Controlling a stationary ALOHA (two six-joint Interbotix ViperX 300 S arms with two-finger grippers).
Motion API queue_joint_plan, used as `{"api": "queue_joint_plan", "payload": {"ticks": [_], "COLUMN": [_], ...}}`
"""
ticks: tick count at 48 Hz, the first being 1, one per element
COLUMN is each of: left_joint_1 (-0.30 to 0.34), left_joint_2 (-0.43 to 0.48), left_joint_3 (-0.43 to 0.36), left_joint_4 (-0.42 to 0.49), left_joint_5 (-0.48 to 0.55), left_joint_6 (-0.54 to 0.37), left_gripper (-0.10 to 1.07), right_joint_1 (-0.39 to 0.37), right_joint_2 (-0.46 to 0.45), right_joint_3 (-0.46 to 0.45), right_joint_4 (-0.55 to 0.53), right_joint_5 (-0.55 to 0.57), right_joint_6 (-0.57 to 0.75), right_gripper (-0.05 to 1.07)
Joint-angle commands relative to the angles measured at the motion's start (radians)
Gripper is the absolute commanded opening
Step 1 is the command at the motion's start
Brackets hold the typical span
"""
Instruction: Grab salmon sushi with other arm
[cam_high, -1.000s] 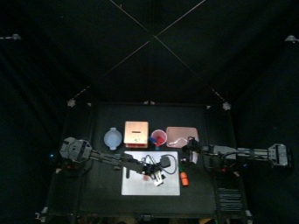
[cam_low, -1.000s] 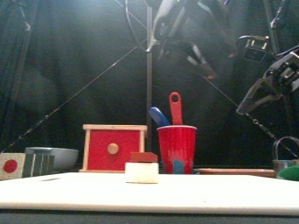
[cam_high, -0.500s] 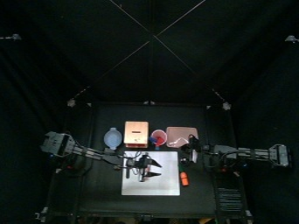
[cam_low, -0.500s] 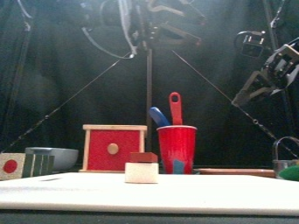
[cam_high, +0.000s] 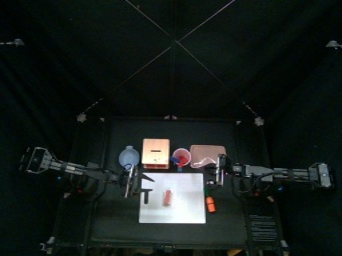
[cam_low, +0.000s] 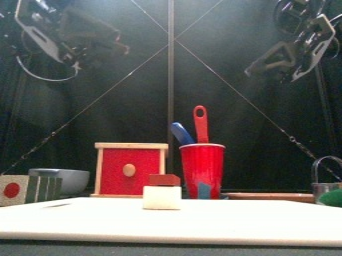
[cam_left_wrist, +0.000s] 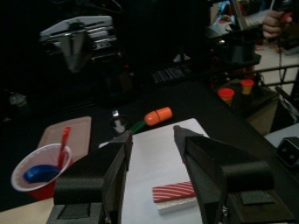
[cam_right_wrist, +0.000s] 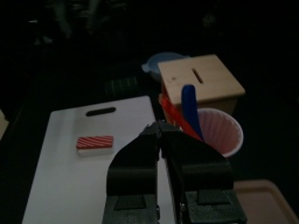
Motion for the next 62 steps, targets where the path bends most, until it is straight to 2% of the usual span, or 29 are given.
{"api": "queue_joint_plan", "payload": {"ticks": [1, 7, 20, 24, 39, 46, 52, 56, 62], "left_joint_1": [0.025, 0.054, 0.074, 0.077, 0.077, 0.075, 0.072, 0.074, 0.072], "left_joint_2": [-0.037, -0.044, -0.044, -0.044, -0.044, -0.044, -0.044, -0.044, -0.044], "left_joint_3": [0.015, 0.044, 0.049, 0.052, 0.049, 0.049, 0.048, 0.046, 0.044], "left_joint_4": [-0.009, -0.011, -0.009, -0.006, 0.000, 0.000, 0.000, 0.000, 0.000], "left_joint_5": [-0.008, -0.008, -0.005, 0.029, 0.028, 0.028, 0.029, 0.028, 0.028], "left_joint_6": [0.002, 0.002, 0.003, 0.005, 0.005, 0.005, 0.005, 0.005, 0.005], "left_gripper": [0.81, 0.81, 0.81, 0.81, 0.81, 0.81, 0.81, 0.81, 0.81], "right_joint_1": [-0.003, -0.015, -0.021, -0.026, -0.026, -0.025, -0.014, 0.002, 0.041], "right_joint_2": [0.006, 0.009, 0.012, 0.020, 0.021, 0.040, 0.071, 0.109, 0.175], "right_joint_3": [-0.005, 0.000, 0.014, 0.014, -0.008, -0.021, -0.048, -0.077, -0.127], "right_joint_4": [-0.020, -0.026, -0.025, -0.029, -0.061, -0.041, 0.051, 0.133, 0.186], "right_joint_5": [-0.035, -0.037, -0.035, -0.037, -0.035, -0.021, 0.008, 0.017, 0.018], "right_joint_6": [0.005, 0.005, 0.005, 0.003, 0.014, 0.025, 0.038, 0.038, 0.038], "right_gripper": [0.02, 0.02, 0.02, 0.02, 0.02, 0.05, 0.22, 0.43, 0.75]}}
